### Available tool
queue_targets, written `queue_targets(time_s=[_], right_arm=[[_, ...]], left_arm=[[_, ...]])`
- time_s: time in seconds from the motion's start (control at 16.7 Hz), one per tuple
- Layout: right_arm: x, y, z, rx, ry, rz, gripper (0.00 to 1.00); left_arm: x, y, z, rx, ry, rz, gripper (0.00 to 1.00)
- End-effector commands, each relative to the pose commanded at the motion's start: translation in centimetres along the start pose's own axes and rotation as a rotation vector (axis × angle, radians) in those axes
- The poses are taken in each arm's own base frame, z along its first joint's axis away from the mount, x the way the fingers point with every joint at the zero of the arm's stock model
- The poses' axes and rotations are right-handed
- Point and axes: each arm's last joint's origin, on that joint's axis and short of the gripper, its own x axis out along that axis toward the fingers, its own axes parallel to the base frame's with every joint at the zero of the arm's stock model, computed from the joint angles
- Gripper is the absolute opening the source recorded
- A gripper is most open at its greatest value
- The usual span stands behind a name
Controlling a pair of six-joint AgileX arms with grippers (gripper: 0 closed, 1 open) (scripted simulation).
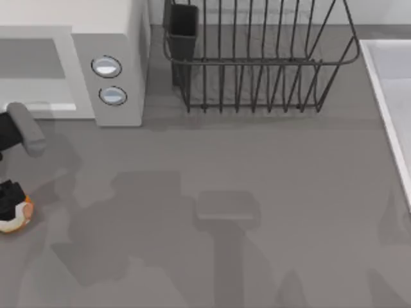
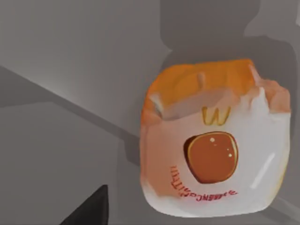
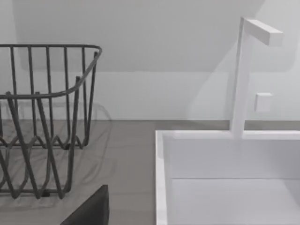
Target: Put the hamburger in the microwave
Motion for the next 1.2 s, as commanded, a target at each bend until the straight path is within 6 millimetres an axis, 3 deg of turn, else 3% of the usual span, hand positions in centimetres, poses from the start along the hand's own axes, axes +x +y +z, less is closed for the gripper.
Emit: queue_targets(time_s=[0.3,0.84,1.08,1.2], right_arm=[[0.0,0.0,0.0,0.0,0.0,0.0,1.0],[0.0,0.0,0.0,0.0,0.0,0.0,1.0],[0.0,0.0,0.0,0.0,0.0,0.0,1.0],[0.0,0.0,0.0,0.0,0.0,0.0,1.0]], left_arm=[[0.7,-0.1,0.1,0.002,0.005,-0.008,1.0],[7.9,0.0,0.0,0.0,-0.001,0.001,1.0],[8.0,0.0,0.0,0.0,0.0,0.0,1.0],[8.0,0.0,0.0,0.0,0.0,0.0,0.85]])
